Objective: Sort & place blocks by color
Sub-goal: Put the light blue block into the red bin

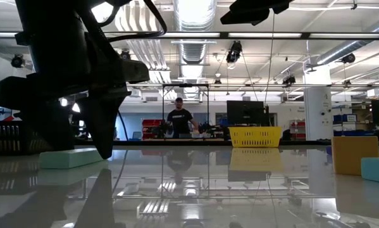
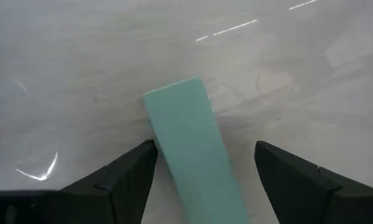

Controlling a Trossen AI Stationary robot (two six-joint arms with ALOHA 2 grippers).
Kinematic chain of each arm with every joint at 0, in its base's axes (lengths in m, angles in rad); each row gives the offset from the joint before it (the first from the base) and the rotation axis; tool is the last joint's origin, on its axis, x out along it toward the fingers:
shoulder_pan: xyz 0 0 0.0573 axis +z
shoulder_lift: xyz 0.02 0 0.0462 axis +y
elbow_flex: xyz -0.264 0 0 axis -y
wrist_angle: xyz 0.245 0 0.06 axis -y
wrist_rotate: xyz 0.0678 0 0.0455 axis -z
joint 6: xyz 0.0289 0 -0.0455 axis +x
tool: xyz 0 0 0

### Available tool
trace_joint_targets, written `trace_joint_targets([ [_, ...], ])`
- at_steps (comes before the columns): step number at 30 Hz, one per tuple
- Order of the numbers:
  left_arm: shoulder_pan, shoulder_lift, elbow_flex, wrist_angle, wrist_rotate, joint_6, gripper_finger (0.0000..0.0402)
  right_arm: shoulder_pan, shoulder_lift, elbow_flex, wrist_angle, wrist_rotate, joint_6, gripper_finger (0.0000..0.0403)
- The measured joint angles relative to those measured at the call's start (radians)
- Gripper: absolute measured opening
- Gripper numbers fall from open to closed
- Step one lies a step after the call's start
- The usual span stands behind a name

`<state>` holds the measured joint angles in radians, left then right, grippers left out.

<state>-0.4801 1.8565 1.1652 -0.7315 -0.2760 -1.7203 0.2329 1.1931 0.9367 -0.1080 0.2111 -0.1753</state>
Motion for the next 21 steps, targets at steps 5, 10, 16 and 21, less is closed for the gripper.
trace_joint_targets([
  [5,0.0,0.0,0.0,0.001,0.001,0.0,0.0258,0.0,0.0,0.0,0.0,0.0,0.0,0.0283],
  [10,0.0,0.0,-0.001,0.002,0.002,0.0,0.0258,0.0,0.0,0.0,0.0,0.0,0.0,0.0283],
  [16,0.0,0.0,-0.002,0.003,0.006,0.0,0.0251,0.0,0.0,0.0,0.0,0.0,0.003,0.0283],
  [21,0.0,0.0,-0.005,-0.001,0.006,0.002,0.0217,0.0,0.0,0.0,0.0,0.0,0.007,0.0283],
])
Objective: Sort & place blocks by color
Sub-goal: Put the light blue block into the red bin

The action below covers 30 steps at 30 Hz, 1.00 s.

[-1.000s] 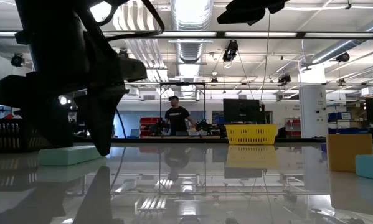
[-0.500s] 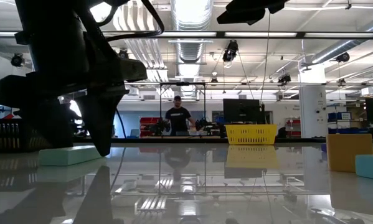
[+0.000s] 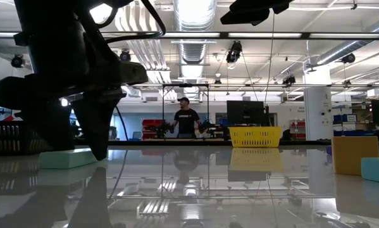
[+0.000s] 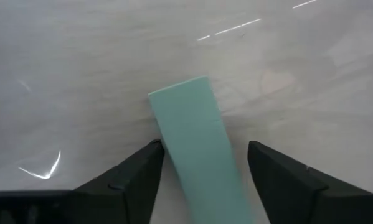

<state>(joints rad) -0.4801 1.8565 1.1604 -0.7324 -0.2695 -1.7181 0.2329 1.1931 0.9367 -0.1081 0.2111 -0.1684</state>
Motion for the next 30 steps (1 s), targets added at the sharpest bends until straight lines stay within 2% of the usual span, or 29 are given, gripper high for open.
trace_joint_targets([
  [9,0.0,0.0,-0.004,0.012,0.001,0.001,0.0117,0.0,0.0,0.0,0.0,0.0,0.0,0.0283],
  [21,0.0,-0.006,0.009,0.006,-0.001,0.028,0.0115,0.0,0.0,0.0,-0.014,0.0,0.004,0.0283],
  [30,-0.017,-0.114,0.082,-0.106,-0.02,0.077,0.0115,0.0,0.0,0.0,-0.016,0.0,0.004,0.0283],
])
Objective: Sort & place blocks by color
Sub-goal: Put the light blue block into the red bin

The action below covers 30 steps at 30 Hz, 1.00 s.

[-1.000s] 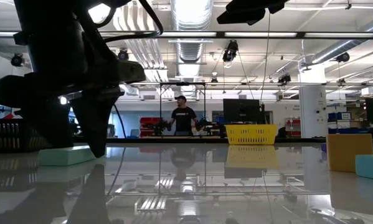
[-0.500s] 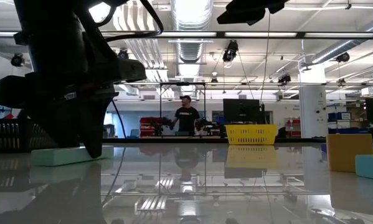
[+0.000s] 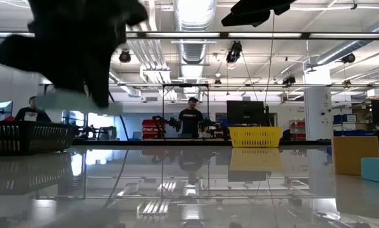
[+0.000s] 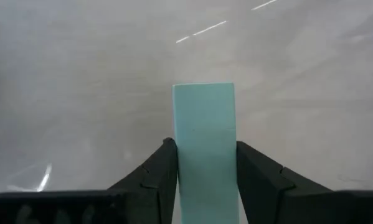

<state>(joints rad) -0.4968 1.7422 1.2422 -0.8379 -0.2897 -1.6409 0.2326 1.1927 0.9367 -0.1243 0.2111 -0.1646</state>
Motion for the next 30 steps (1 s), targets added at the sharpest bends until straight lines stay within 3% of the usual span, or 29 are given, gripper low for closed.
trace_joint_targets([
  [7,-0.042,-0.098,0.04,-0.066,-0.009,0.007,0.0115,0.0,0.0,0.0,-0.002,0.0,0.0,0.0283],
  [12,-0.127,-0.178,0.039,-0.072,0.045,-0.035,0.0115,0.0,0.0,0.0,-0.003,0.0,0.0,0.0283],
  [21,-0.365,-0.257,0.033,-0.229,0.141,-0.49,0.0115,0.0,0.0,0.0,-0.002,0.0,0.0,0.0283],
  [30,-0.529,-0.19,0.02,-0.264,0.452,-0.787,0.0115,0.0,0.0,0.0,-0.002,0.0,0.0,0.0283],
])
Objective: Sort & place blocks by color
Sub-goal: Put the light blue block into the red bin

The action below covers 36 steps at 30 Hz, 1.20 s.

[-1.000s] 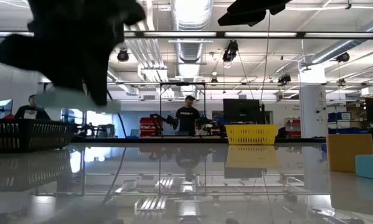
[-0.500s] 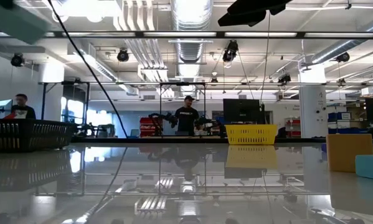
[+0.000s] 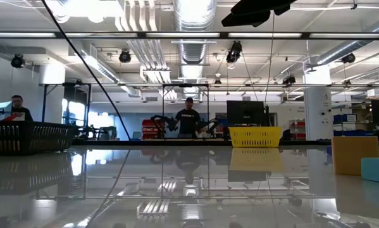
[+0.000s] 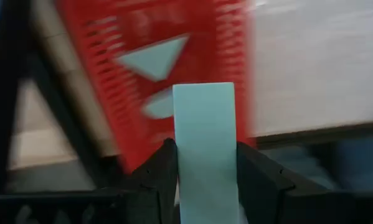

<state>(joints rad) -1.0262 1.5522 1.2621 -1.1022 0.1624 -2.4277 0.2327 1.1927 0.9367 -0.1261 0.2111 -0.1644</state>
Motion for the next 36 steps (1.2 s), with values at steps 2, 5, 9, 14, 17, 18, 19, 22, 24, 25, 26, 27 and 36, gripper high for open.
trace_joint_targets([
  [2,-0.003,0.016,-0.01,-0.01,0.022,-0.002,0.0115,0.0,0.0,0.0,0.0,0.0,0.0,0.0283],
  [5,-0.001,0.031,-0.022,-0.011,0.02,0.019,0.0115,0.0,0.0,0.0,0.001,0.0,0.001,0.0283],
  [9,-0.007,0.051,-0.027,-0.015,0.022,0.053,0.0129,0.0,0.0,0.0,0.001,0.0,0.01,0.0283],
  [14,-0.018,0.057,-0.028,-0.029,0.023,0.054,0.0128,0.0,0.0,0.0,0.001,0.0,0.014,0.0283],
  [17,-0.023,0.057,-0.028,-0.043,0.026,0.053,0.0127,0.0,0.0,0.0,0.001,0.0,0.014,0.0283],
  [18,-0.024,0.057,-0.028,-0.043,0.028,0.053,0.0127,0.0,0.0,0.0,0.001,0.0,0.014,0.0283],
  [19,-0.024,0.057,-0.028,-0.042,0.029,0.053,0.0127,0.0,0.0,0.0,0.001,0.0,0.014,0.0283],
  [22,-0.025,0.057,-0.028,-0.043,0.03,0.056,0.0127,0.0,0.0,0.0,0.0,0.0,0.014,0.0283],
  [24,-0.027,0.057,-0.029,-0.044,0.029,0.06,0.0127,0.0,0.0,0.0,0.0,0.0,0.013,0.0283],
  [25,-0.029,0.057,-0.03,-0.044,0.029,0.06,0.0127,0.0,0.0,0.0,0.0,0.0,0.013,0.0283],
  [26,-0.032,0.057,-0.031,-0.048,0.03,0.06,0.0127,0.0,0.0,0.0,0.0,0.0,0.013,0.0283],
  [27,-0.035,0.057,-0.031,-0.05,0.03,0.059,0.0127,0.0,0.0,0.0,0.0,0.0,0.013,0.0283],
  [36,-0.043,0.057,-0.033,-0.068,0.037,0.053,0.0127,0.0,0.0,0.0,0.0,0.0,0.014,0.0283],
])
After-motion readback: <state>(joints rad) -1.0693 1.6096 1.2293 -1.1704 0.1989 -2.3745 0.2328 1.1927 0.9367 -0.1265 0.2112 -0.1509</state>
